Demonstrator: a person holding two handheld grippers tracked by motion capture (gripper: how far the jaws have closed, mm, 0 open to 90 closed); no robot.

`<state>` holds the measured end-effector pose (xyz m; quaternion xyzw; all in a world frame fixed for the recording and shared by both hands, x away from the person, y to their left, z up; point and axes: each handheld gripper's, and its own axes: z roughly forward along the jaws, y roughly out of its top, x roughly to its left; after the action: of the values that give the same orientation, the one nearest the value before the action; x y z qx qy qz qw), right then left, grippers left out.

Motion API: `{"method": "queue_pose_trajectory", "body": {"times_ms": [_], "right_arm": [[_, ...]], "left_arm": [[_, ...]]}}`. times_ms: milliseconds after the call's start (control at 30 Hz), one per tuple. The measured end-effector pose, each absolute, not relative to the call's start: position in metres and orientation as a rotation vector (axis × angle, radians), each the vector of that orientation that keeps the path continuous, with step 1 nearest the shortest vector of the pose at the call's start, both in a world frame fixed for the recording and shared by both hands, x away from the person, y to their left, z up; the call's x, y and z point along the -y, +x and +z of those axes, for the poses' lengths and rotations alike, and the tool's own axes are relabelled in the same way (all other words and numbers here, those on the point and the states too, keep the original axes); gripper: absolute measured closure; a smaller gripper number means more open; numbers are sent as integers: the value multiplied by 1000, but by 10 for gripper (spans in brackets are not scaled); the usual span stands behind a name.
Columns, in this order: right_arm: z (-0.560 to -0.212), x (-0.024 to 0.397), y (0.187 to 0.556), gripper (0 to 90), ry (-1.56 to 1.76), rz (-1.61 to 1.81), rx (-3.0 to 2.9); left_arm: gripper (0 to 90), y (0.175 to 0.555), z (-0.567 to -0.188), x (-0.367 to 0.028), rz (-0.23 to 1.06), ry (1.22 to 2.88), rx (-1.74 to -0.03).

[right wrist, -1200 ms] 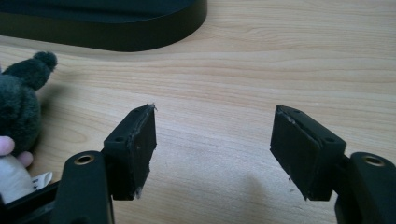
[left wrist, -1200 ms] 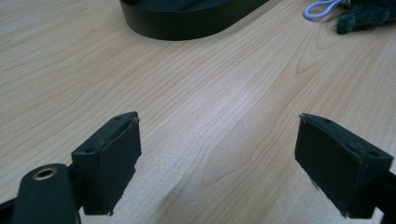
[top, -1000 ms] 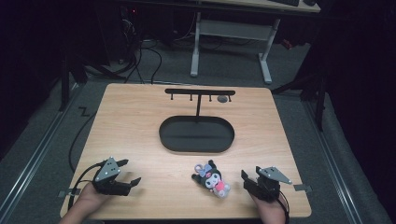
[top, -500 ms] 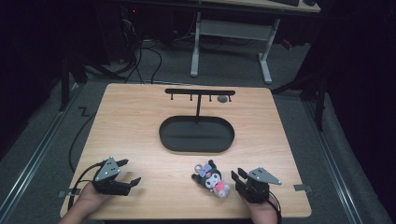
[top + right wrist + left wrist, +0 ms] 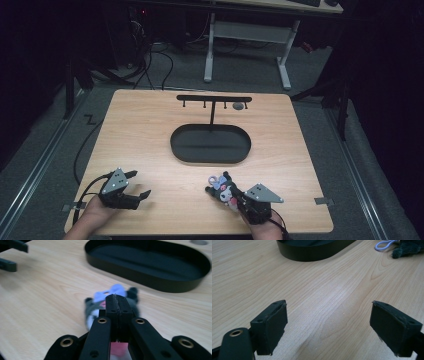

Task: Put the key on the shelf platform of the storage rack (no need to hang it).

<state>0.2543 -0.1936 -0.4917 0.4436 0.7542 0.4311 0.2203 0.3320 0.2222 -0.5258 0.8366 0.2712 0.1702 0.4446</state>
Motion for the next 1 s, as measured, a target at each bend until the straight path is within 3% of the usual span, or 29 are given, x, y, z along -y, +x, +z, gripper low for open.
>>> {"method": "queue_pose_trajectory", "body": {"times_ms": [533, 1000], "right_arm": [[-516, 158, 250, 898, 1132, 1075, -2281], [-519, 169, 262, 899, 1199, 1002, -2213]], "left_arm": [[155, 332, -526, -222, 422, 2074, -672], [155, 332, -526, -222, 423, 2073, -673]]}}
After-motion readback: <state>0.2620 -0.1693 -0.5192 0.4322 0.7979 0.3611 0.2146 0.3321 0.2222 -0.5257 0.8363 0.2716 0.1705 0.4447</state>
